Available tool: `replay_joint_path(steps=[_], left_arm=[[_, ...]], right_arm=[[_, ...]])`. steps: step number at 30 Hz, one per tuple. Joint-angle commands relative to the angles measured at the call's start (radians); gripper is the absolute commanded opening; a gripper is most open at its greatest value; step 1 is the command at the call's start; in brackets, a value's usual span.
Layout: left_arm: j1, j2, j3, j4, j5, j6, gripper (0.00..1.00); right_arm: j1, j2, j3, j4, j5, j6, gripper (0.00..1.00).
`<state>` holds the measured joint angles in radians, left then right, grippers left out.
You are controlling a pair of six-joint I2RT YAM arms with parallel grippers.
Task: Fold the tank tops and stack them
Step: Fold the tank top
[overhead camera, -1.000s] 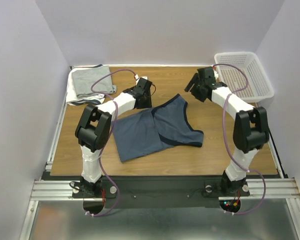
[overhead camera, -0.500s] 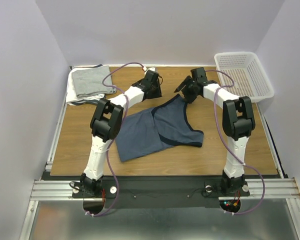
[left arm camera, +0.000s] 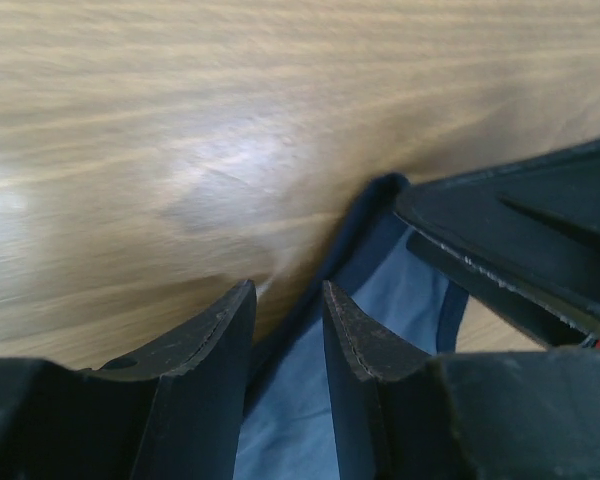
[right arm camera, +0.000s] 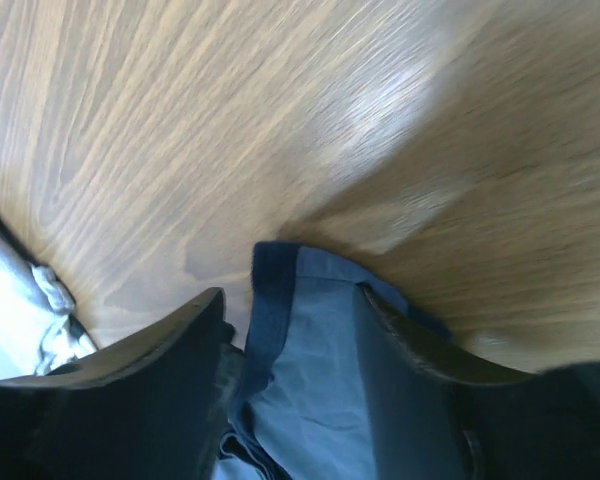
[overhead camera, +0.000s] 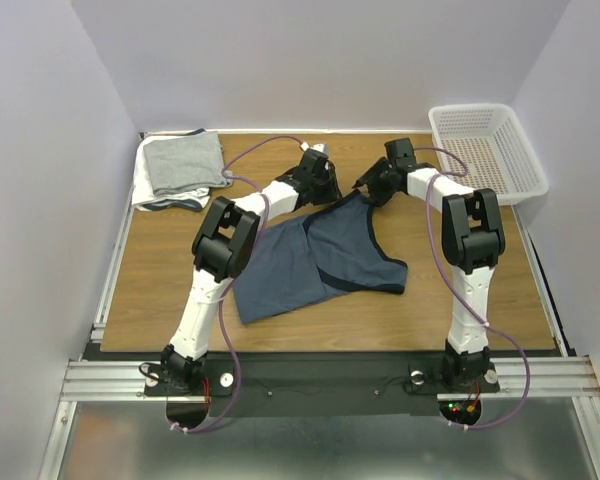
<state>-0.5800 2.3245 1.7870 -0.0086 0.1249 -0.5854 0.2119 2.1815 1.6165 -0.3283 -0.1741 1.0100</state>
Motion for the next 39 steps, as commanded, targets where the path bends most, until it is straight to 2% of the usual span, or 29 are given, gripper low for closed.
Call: replay_joint_path(steps=[1,8,9,10,25,26,27,31,39], left_arm=[[-0.020,0.004,0.055,0.064,0.055,-0.008,0.44],[-0.026,0.015,0.052,0.105,0.091,-0.021,0.44],[-0.026,0.015,0.052,0.110,0.097,-0.021,0.44],[-0.027,0.013,0.051,0.114,0.102,-0.021,0.44],[-0.064,-0.002,-0.038,0.210,0.185,-0.016,0.42],[-0.066,-0.004,-0.041,0.211,0.186,-0.014,0.42],[-0.069,-0.004,-0.046,0.216,0.188,-0.016,0.42],[-0.072,-0.001,-0.054,0.219,0.193,-0.016,0.41],[-0.080,-0.004,-0.074,0.237,0.183,-0.019,0.41]], right_arm=[[-0.012,0.006,0.048,0.032,-0.004,-0.001,0.58],[-0.020,-0.014,0.016,0.034,0.008,-0.036,0.51],[-0.022,-0.015,0.004,0.034,0.013,-0.042,0.45],[-0.023,-0.020,-0.001,0.035,0.018,-0.051,0.45],[-0.025,-0.045,-0.023,0.069,0.016,-0.099,0.45],[-0.023,-0.046,-0.023,0.069,0.016,-0.103,0.44],[-0.025,-0.048,-0.023,0.069,0.016,-0.105,0.38],[-0.025,-0.064,-0.035,0.069,0.021,-0.119,0.31],[-0.025,-0.138,-0.092,0.069,0.044,-0.168,0.33]])
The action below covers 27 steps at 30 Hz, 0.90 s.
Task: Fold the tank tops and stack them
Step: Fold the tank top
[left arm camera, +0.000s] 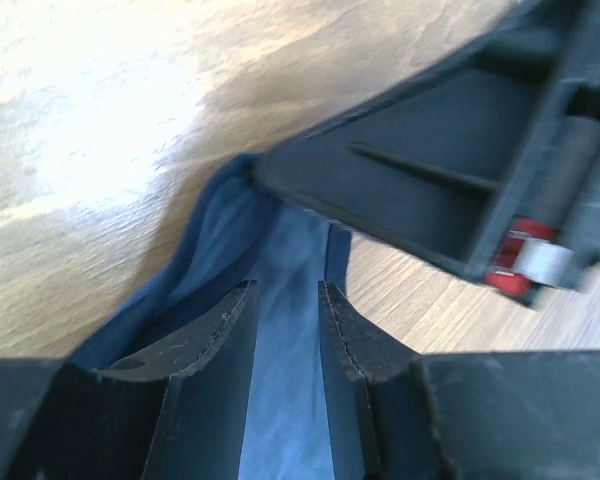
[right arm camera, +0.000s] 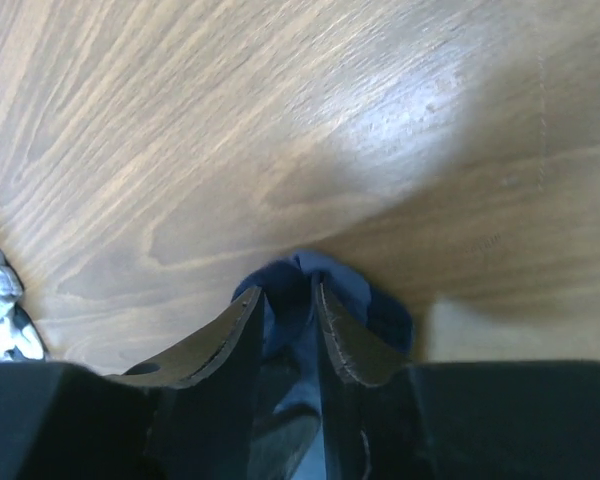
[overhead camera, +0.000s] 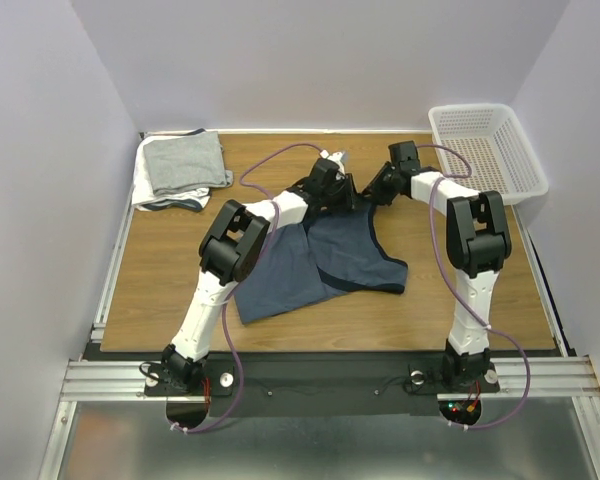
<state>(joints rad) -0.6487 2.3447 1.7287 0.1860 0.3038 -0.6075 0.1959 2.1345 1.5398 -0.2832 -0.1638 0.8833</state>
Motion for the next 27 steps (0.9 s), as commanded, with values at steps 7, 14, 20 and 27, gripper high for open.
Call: replay_joint_path(steps=[7,14,20,27], left_arm=[[-0.014,-0.024,-0.027,0.056,0.000,-0.005,0.40],[-0.014,-0.048,-0.050,0.072,-0.009,-0.005,0.39],[-0.005,-0.136,-0.109,0.089,-0.044,-0.012,0.39],[0.061,-0.199,-0.129,0.093,-0.121,-0.067,0.37]], right_arm=[[-0.007,-0.093,-0.007,0.024,0.011,-0.072,0.42],[-0.009,-0.050,0.045,0.022,-0.025,-0.041,0.46],[-0.007,-0.031,0.068,0.022,-0.039,-0.001,0.46],[-0.006,-0.019,0.071,0.024,-0.048,0.042,0.46]])
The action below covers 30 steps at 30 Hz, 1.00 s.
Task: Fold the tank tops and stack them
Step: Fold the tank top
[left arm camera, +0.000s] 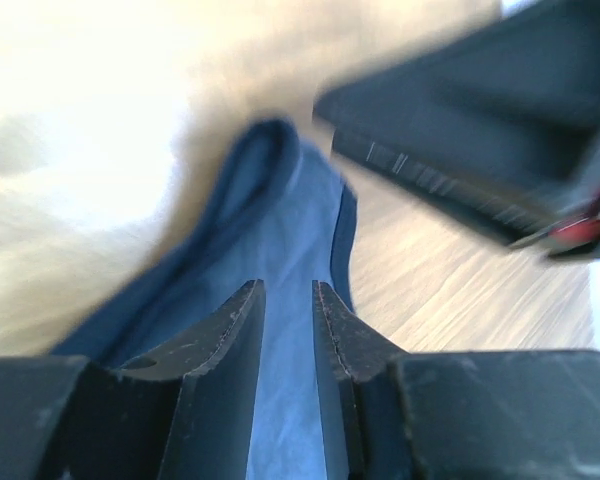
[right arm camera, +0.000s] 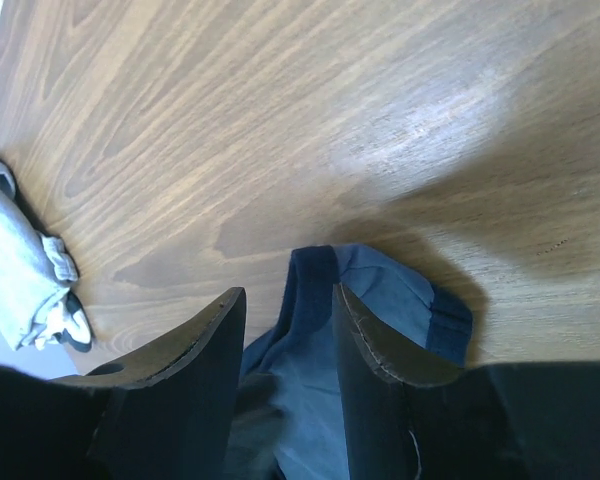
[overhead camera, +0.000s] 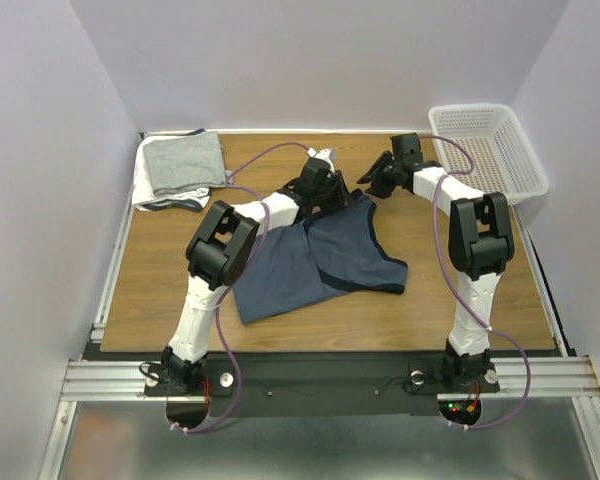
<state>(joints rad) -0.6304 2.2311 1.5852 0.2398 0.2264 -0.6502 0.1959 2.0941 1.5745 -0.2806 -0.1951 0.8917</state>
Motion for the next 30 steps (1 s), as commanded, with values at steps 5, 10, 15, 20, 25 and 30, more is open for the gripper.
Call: replay_joint_path(steps=[5,10,15,20,25,30], left_arm=[[0.054,-0.041,0.064,0.035,-0.036,-0.035,0.36],[0.063,0.028,0.128,0.013,-0.058,-0.048,0.35],[0.064,0.113,0.222,-0.020,-0.050,-0.045,0.34],[0.064,0.145,0.251,-0.025,-0.044,-0.051,0.34],[0.063,0.163,0.271,-0.023,-0.024,-0.054,0.34],[0.063,0.170,0.279,-0.020,0.002,-0.054,0.34]], right_arm=[[-0.004,0.055,0.064,0.023,-0.024,0.071,0.46],[-0.003,0.098,0.093,0.023,-0.046,0.116,0.46],[-0.003,0.103,0.082,0.023,-0.037,0.110,0.45],[-0.001,0.086,0.061,0.023,-0.027,0.086,0.43],[-0.001,0.078,0.053,0.021,-0.020,0.056,0.38],[0.000,0.089,0.053,0.021,-0.032,0.046,0.36]])
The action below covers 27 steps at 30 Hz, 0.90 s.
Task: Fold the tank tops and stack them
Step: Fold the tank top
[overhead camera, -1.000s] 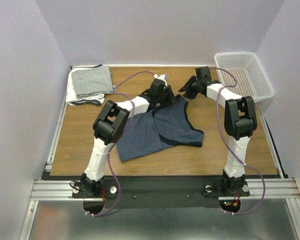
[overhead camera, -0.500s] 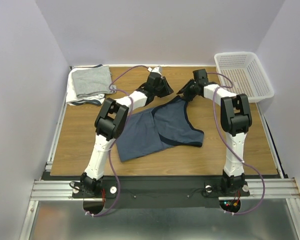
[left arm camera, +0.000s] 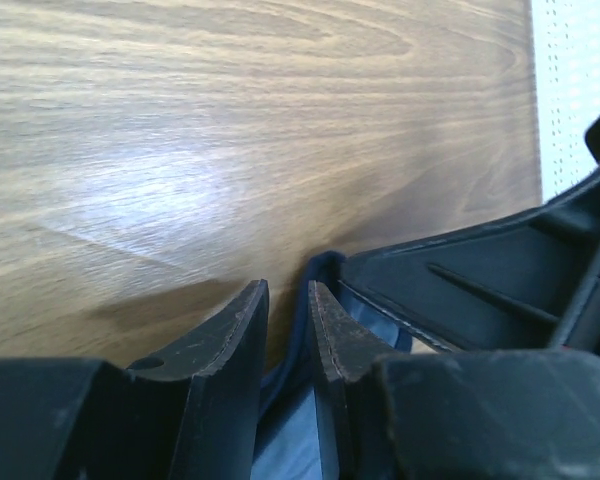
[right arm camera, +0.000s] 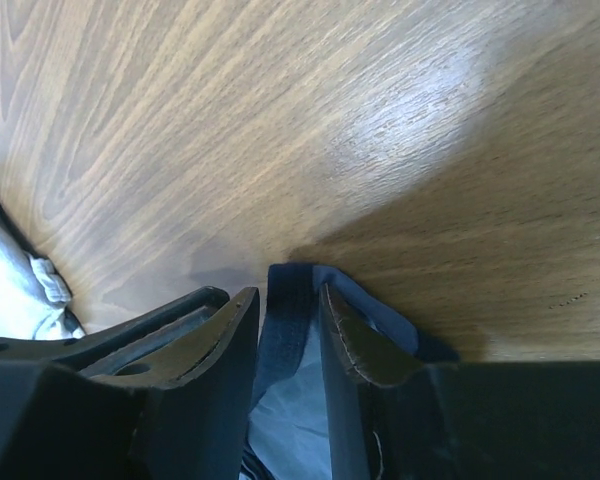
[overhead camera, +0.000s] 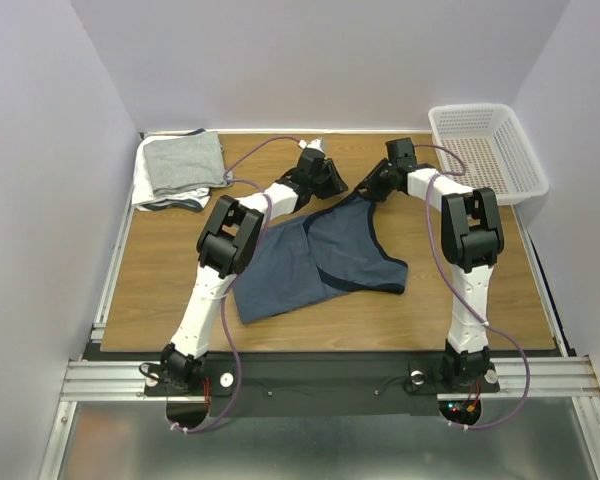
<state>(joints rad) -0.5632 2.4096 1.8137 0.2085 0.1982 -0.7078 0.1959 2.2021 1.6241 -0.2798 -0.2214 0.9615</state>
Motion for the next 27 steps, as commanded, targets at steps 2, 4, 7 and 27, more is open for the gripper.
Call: replay_joint_path(steps=[2,4,7,27], left_arm=[[-0.009,-0.001,0.061,0.012,0.046,0.005,0.34],[-0.013,0.009,0.070,0.012,0.061,0.008,0.34],[-0.030,0.019,0.078,0.012,0.089,0.008,0.34],[-0.070,-0.035,-0.005,0.065,0.109,0.025,0.33]], right_arm=[[0.000,-0.019,0.002,0.021,-0.006,-0.029,0.37],[0.000,-0.019,-0.003,0.021,-0.003,-0.030,0.38],[0.000,-0.016,0.002,0.021,-0.001,-0.032,0.43],[0.002,-0.001,0.010,0.018,0.002,-0.046,0.22]])
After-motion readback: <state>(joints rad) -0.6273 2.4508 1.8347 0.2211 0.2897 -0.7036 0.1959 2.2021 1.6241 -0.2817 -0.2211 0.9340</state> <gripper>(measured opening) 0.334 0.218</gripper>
